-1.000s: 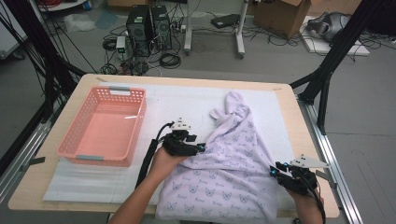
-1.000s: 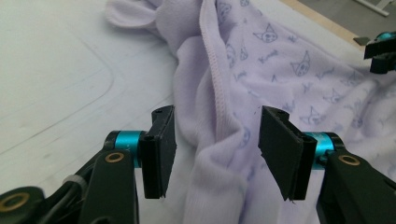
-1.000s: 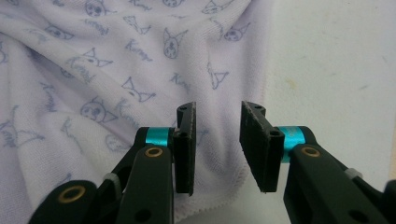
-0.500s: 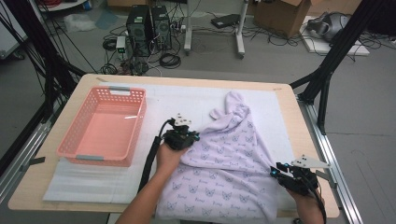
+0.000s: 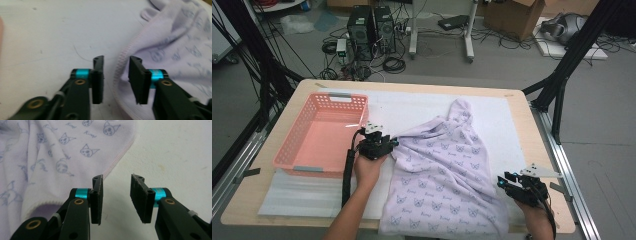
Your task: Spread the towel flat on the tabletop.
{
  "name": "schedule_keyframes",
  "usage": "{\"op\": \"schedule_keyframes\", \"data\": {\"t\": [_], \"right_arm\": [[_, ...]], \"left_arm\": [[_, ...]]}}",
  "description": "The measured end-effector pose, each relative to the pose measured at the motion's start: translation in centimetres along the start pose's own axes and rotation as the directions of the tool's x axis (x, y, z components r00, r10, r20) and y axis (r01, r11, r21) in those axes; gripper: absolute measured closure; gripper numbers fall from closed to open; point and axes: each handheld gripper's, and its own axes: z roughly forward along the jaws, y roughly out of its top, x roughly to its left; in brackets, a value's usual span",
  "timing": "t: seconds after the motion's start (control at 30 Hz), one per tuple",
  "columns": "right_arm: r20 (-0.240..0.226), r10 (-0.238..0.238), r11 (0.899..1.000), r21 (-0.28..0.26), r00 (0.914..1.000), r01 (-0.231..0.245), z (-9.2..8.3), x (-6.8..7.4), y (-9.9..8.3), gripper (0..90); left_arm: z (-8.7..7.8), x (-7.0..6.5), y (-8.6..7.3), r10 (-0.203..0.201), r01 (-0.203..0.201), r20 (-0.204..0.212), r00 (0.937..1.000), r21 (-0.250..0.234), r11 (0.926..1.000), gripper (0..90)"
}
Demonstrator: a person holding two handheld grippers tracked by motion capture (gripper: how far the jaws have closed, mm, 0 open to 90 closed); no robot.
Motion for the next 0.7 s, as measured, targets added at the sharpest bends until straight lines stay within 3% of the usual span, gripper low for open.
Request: {"op": "schedule_keyframes", "data": {"t": [0.13,0.17,0.2,0.27,0.33,0.4,0.47,0.53,0.57,0.6,0.67,0.7], "right_arm": [[-0.025,0.024,1.0,0.002,0.9994,-0.024,1.7,-0.1,0.8,59.8],[-0.035,0.024,1.0,0.011,0.9991,-0.023,2.2,0.0,1.0,58.9],[-0.042,0.014,1.0,0.02,0.999,-0.013,2.9,0.1,1.3,58.5],[-0.052,0.0,0.999,0.053,0.9987,0.003,4.3,0.5,1.8,57.7],[-0.018,-0.03,0.998,0.055,0.9994,0.031,5.0,0.8,2.4,63.3],[0.01,-0.059,0.997,0.05,0.9982,0.059,5.5,0.8,2.8,84.8],[0.035,-0.067,0.997,0.049,0.9971,0.066,6.1,0.5,3.3,87.0],[0.111,-0.085,0.995,0.053,0.9901,0.08,6.7,0.0,4.0,87.5],[0.111,-0.085,0.995,0.053,0.9901,0.08,6.7,0.0,4.0,87.5],[0.204,-0.059,0.998,0.025,0.9771,0.055,7.1,-1.3,4.6,87.6],[0.298,-0.002,1.0,-0.015,0.9547,0.007,7.1,-2.7,5.0,87.5],[0.322,0.029,0.999,-0.027,0.9464,-0.022,7.0,-3.4,5.0,87.4]], "left_arm": [[-0.8,-0.8,-0.4,0.0,0.003,0.087,0.9962,-0.027,0.9996,52.9],[-0.8,-0.8,-0.4,0.0,0.003,0.087,0.9962,-0.027,0.9996,51.5],[-0.9,-1.2,-0.6,0.01,-0.01,0.129,0.9915,-0.006,0.9999,50.4],[-0.9,-1.7,-0.7,0.016,-0.021,0.168,0.9856,0.025,0.9995,46.3],[-0.9,-2.4,-0.8,0.04,-0.048,0.198,0.9794,0.035,0.9982,44.9],[-1.0,-3.0,-0.9,0.056,-0.066,0.215,0.975,0.043,0.9969,44.9],[-0.9,-3.3,-1.0,0.066,-0.08,0.223,0.9726,0.053,0.9954,44.4],[-0.8,-3.5,-1.2,0.054,-0.065,0.219,0.9742,0.045,0.9969,44.5],[-0.8,-3.5,-1.2,0.054,-0.065,0.219,0.9742,0.045,0.9969,44.6],[-0.8,-3.4,-1.5,0.043,-0.054,0.215,0.9756,0.044,0.9975,44.6],[-0.8,-3.4,-2.0,0.038,-0.051,0.211,0.9768,0.055,0.9972,44.5],[-0.8,-3.5,-2.3,0.046,-0.06,0.206,0.9774,0.059,0.9965,44.4]]}}
